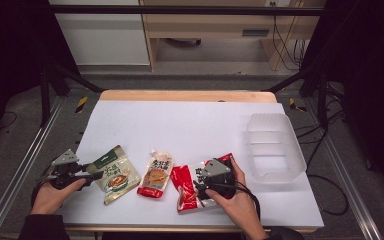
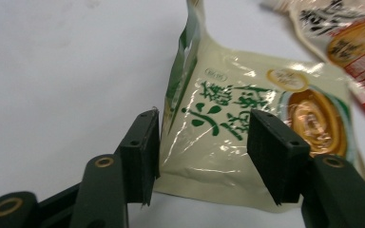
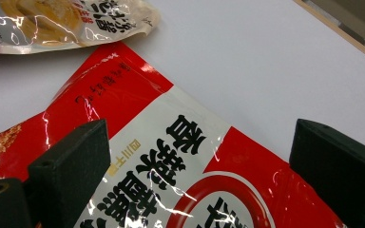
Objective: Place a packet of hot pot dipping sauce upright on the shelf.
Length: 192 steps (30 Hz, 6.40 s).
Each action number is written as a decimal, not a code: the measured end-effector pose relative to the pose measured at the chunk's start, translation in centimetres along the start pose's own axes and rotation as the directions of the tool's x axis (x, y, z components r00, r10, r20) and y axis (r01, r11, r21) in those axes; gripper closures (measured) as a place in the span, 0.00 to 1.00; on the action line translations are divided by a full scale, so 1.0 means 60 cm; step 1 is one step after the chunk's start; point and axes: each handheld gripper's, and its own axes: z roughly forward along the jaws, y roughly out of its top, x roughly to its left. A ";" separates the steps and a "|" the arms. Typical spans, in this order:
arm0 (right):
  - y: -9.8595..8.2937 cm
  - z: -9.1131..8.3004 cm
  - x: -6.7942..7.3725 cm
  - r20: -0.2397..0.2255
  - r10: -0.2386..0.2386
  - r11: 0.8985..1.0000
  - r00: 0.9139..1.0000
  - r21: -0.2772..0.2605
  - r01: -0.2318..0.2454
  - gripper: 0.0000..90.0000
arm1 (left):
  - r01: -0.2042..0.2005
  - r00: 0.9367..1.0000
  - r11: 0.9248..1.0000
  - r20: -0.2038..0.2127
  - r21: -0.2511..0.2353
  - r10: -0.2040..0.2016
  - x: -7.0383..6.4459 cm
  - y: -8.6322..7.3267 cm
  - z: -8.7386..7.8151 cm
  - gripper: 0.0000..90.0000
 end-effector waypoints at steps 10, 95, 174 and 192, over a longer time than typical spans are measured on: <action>0.001 0.001 -0.001 -0.003 -0.003 1.000 1.000 -0.002 0.003 0.07 | -0.012 0.997 0.999 -0.071 0.042 0.015 0.011 0.004 0.007 0.93; 0.261 -0.063 -0.063 -0.380 -0.367 0.859 0.849 0.211 0.466 0.74 | -0.428 0.854 0.893 0.261 -0.140 0.451 -0.277 0.287 0.021 1.00; 0.264 -0.170 -0.263 -0.103 -0.306 0.921 0.947 0.221 0.321 1.00 | -0.095 0.994 0.967 -0.077 -0.235 0.079 -0.113 0.071 -0.001 0.07; 0.163 -0.214 -0.379 0.071 -0.169 0.963 0.983 0.226 0.149 1.00 | -0.002 0.998 0.958 -0.066 -0.286 -0.018 -0.084 0.055 -0.012 0.07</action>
